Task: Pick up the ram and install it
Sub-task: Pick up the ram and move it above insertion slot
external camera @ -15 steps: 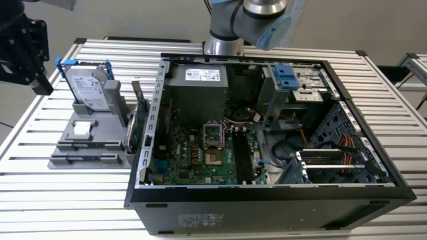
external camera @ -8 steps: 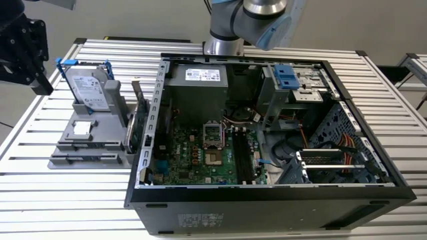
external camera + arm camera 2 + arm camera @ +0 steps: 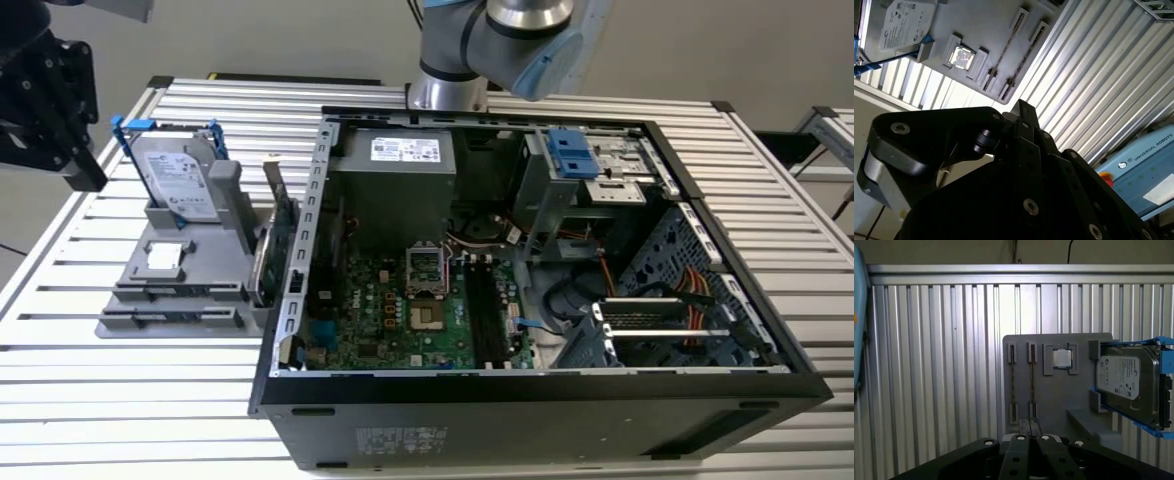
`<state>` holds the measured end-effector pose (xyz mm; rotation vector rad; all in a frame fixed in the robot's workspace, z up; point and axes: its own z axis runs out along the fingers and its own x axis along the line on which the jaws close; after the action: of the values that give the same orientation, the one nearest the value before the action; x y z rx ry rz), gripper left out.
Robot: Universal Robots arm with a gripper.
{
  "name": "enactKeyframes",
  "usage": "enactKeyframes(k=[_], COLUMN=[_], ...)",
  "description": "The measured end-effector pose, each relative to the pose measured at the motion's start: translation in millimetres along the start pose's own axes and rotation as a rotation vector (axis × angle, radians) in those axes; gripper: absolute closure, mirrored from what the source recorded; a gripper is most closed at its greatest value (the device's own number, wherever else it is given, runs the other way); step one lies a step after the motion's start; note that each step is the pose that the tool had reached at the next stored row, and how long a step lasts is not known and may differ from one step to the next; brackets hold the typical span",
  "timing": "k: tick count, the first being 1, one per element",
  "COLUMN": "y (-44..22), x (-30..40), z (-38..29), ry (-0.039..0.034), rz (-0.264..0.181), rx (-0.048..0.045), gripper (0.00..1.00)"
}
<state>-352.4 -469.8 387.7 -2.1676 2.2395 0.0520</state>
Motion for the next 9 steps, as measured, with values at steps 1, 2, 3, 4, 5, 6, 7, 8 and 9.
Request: enactKeyframes(k=[1, 2, 3, 4, 5, 6, 7, 8, 9], y=[0.0, 0.0, 0.0, 0.0, 0.0, 0.0, 0.0, 0.0, 0.0], x=[0.0, 0.0, 0.0, 0.1, 0.1, 0.1, 0.1, 0.1, 0.2], z=[0.3, 0.5, 0.7, 0.9, 1.1, 1.2, 1.4, 1.6, 3.7], ry=[0.0, 0.0, 0.0, 0.0, 0.0001, 0.0001, 0.0001, 0.0001, 0.0], rz=[0.0, 0.0, 0.0, 0.0, 0.0, 0.0, 0.0, 0.0, 0.0], rx=[0.0, 0.0, 0.0, 0.0, 0.0, -0.0001, 0.0, 0.0, 0.0], gripper=[1.0, 1.0, 1.0, 1.0, 1.0, 1.0, 1.0, 1.0, 1.0])
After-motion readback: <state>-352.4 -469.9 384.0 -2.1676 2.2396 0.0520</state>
